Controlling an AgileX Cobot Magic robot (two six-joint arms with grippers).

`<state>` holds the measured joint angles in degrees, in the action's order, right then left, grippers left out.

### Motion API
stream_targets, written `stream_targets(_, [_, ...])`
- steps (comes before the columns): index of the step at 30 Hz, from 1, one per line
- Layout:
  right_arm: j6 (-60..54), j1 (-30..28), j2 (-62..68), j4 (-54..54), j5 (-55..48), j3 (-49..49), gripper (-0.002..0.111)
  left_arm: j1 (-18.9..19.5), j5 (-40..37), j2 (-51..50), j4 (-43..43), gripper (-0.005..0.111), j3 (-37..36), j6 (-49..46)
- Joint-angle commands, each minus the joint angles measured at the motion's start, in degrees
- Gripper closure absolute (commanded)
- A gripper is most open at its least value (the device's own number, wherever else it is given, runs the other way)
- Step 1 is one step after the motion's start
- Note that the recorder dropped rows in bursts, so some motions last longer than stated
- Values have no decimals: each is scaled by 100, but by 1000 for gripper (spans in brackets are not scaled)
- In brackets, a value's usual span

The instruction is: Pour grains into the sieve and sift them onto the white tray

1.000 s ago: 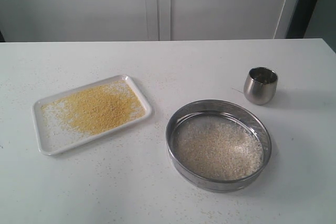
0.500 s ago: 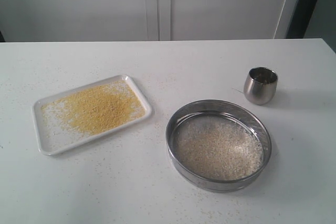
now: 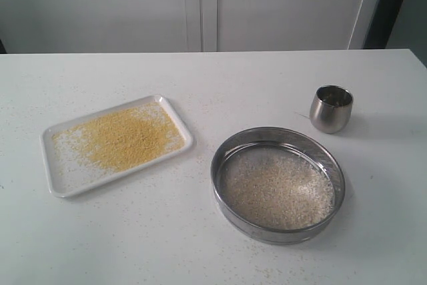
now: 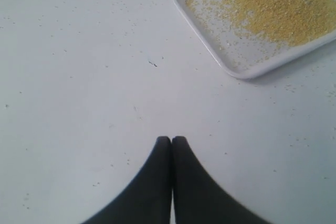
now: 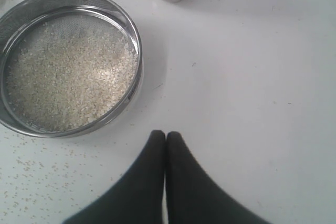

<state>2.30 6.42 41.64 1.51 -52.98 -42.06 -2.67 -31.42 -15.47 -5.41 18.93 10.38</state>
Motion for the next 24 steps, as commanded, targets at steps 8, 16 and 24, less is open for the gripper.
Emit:
stream_targets(8, [28, -15, -32, 20, 43, 43, 108, 19, 1287, 1449, -132, 107, -1391, -7])
stream_targets(16, [26, -15, -33, 20, 44, 43, 108, 19, 1603, 1547, -225, 107, -1893, -15])
stream_targets(24, [26, -15, -33, 20, 44, 43, 108, 19, 1636, 1547, -227, 107, -1893, -15])
